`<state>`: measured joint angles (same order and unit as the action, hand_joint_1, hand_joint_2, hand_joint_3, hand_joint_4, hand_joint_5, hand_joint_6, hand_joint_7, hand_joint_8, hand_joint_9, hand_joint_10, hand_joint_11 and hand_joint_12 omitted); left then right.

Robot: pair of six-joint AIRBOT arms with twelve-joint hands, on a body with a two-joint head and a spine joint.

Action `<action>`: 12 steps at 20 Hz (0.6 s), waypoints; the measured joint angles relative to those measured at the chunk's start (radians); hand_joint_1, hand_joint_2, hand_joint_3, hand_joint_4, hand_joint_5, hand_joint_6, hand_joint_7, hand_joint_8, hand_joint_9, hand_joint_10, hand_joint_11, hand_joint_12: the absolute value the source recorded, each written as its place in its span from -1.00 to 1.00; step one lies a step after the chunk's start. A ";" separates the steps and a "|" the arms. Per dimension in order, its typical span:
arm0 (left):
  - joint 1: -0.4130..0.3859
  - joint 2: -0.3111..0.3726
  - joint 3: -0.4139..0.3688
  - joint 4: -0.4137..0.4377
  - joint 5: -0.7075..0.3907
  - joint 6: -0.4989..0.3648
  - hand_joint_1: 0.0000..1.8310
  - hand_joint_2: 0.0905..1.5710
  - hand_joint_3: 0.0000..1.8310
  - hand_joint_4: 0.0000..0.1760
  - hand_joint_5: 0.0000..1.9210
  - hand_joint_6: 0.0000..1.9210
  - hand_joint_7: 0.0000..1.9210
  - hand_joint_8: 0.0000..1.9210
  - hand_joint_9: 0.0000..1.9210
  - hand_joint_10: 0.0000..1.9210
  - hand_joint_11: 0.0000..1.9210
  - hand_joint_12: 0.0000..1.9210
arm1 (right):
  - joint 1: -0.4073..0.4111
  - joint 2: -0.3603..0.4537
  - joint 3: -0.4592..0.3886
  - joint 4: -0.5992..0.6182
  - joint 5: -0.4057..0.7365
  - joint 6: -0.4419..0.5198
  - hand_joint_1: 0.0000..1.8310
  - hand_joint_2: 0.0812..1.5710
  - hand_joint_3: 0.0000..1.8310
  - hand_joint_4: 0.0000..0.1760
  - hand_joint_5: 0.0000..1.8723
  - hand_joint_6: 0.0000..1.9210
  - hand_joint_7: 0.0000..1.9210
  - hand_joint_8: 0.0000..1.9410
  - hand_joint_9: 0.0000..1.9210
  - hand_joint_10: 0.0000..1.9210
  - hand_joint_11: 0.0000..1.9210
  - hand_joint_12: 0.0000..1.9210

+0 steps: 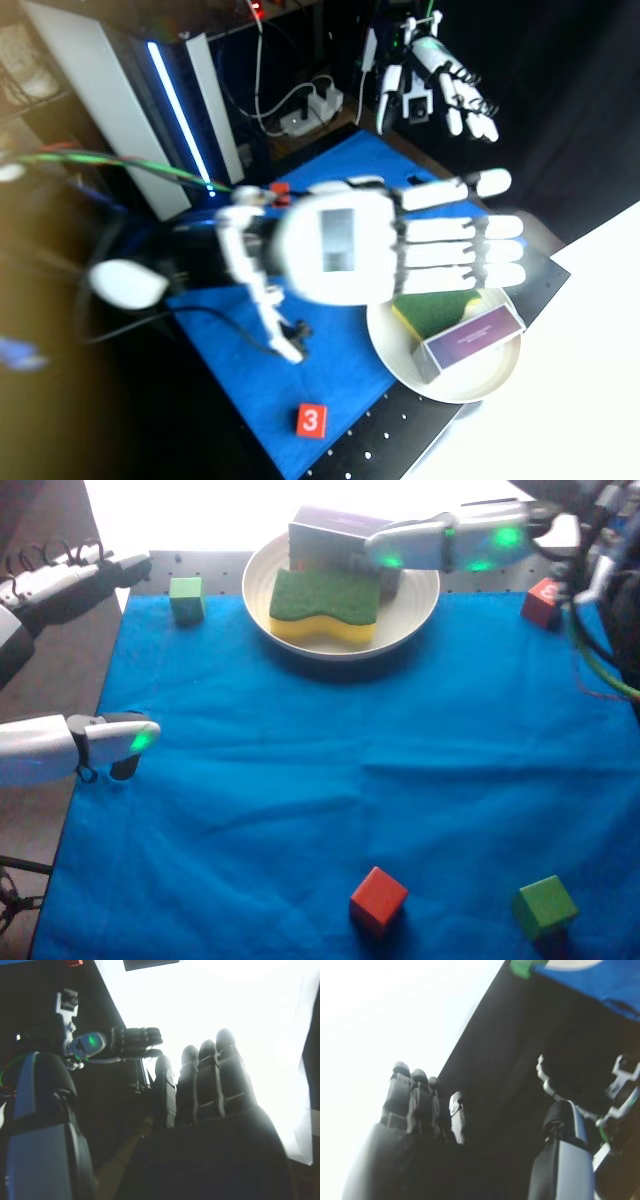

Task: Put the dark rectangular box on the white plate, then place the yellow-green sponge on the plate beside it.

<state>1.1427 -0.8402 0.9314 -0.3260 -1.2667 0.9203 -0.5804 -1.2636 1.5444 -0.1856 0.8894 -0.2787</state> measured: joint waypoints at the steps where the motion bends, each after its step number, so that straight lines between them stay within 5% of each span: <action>1: 0.000 0.000 -0.005 0.001 -0.013 -0.002 -0.11 0.14 -1.00 0.18 -0.76 -0.99 -0.86 -0.99 -0.93 -1.00 -0.92 -0.91 | -0.026 0.022 -0.022 0.011 0.027 0.000 -0.36 0.06 -1.00 1.00 -1.00 -1.00 -1.00 -1.00 -1.00 -1.00 -1.00 -1.00; 2: 0.000 0.000 -0.006 0.005 -0.023 -0.006 -0.10 0.15 -1.00 0.11 -0.76 -1.00 -0.85 -1.00 -0.92 -1.00 -0.98 -0.72 | -0.054 0.045 -0.051 0.027 0.058 -0.002 -0.36 0.07 -1.00 1.00 -1.00 -1.00 -1.00 -1.00 -1.00 -1.00 -1.00 -1.00; 3: 0.000 0.000 -0.006 0.015 -0.031 -0.016 -0.12 0.15 -1.00 -0.11 -0.77 -1.00 -0.83 -1.00 -0.89 -1.00 -1.00 -0.59 | -0.095 0.069 -0.089 0.058 0.114 -0.003 -0.31 0.06 -1.00 0.83 -1.00 -1.00 -1.00 -1.00 -1.00 -1.00 -1.00 -1.00; 4: 0.000 0.000 -0.006 0.020 -0.039 -0.029 -0.12 0.15 -1.00 -0.07 -0.76 -1.00 -0.81 -1.00 -0.87 -0.99 -1.00 -0.54 | -0.132 0.084 -0.115 0.085 0.172 -0.003 -0.31 0.03 -1.00 0.62 -1.00 -1.00 -0.98 -0.99 -1.00 -1.00 -1.00 -1.00; 5: 0.003 0.000 -0.006 0.019 -0.047 -0.046 -0.12 0.14 -1.00 -0.32 -0.78 -1.00 -0.83 -1.00 -0.86 -0.99 -1.00 -0.53 | -0.180 0.099 -0.144 0.118 0.238 -0.003 -0.23 0.05 -1.00 0.40 -1.00 -1.00 -0.98 -0.99 -1.00 -1.00 -0.97 -0.99; 7: 0.017 -0.001 -0.006 0.018 -0.072 -0.058 -0.14 0.17 -1.00 -0.46 -0.79 -1.00 -0.83 -1.00 -0.85 -0.99 -1.00 -0.46 | -0.245 0.121 -0.190 0.163 0.319 -0.003 -0.16 0.08 -1.00 0.72 -1.00 -1.00 -0.97 -0.99 -0.99 -1.00 -0.93 -0.97; 8: 0.018 -0.004 -0.006 0.016 -0.087 -0.063 -0.19 0.16 -1.00 -0.18 -0.79 -1.00 -0.82 -1.00 -0.83 -0.99 -1.00 -0.36 | -0.282 0.135 -0.213 0.180 0.352 -0.003 -0.19 0.08 -1.00 0.76 -1.00 -1.00 -0.96 -0.99 -1.00 -1.00 -0.94 -0.97; 9: 0.019 -0.005 -0.010 0.023 -0.109 -0.074 -0.38 0.18 -1.00 0.38 -0.84 -1.00 -0.84 -1.00 -0.86 -1.00 -1.00 -0.31 | -0.323 0.156 -0.246 0.209 0.405 -0.003 -0.17 0.10 -0.99 0.79 -1.00 -1.00 -0.98 -1.00 -1.00 -1.00 -0.99 -0.99; 10: 0.020 -0.005 -0.012 0.034 -0.138 -0.077 -0.46 0.21 -0.99 0.48 -0.88 -1.00 -0.87 -1.00 -0.88 -1.00 -1.00 -0.36 | -0.360 0.179 -0.275 0.233 0.455 -0.003 -0.17 0.11 -0.99 0.49 -1.00 -1.00 -0.98 -1.00 -1.00 -1.00 -1.00 -1.00; 11: 0.021 -0.005 -0.016 0.038 -0.159 -0.080 -0.57 0.30 -0.99 0.89 -0.92 -1.00 -0.90 -1.00 -0.90 -1.00 -1.00 -0.47 | -0.393 0.200 -0.296 0.255 0.496 -0.003 -0.22 0.08 -1.00 0.90 -1.00 -1.00 -1.00 -1.00 -1.00 -1.00 -1.00 -1.00; 12: 0.025 -0.005 -0.023 0.038 -0.192 -0.080 -0.59 0.35 -0.99 0.98 -0.93 -1.00 -0.94 -0.99 -0.92 -0.99 -1.00 -0.61 | -0.433 0.219 -0.317 0.285 0.547 -0.004 -0.24 0.08 -1.00 0.93 -1.00 -1.00 -0.98 -0.99 -1.00 -1.00 -1.00 -1.00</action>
<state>1.1679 -0.8452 0.9085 -0.2882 -1.4582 0.8402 -1.0130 -1.0443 1.2270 0.0994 1.4361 -0.2825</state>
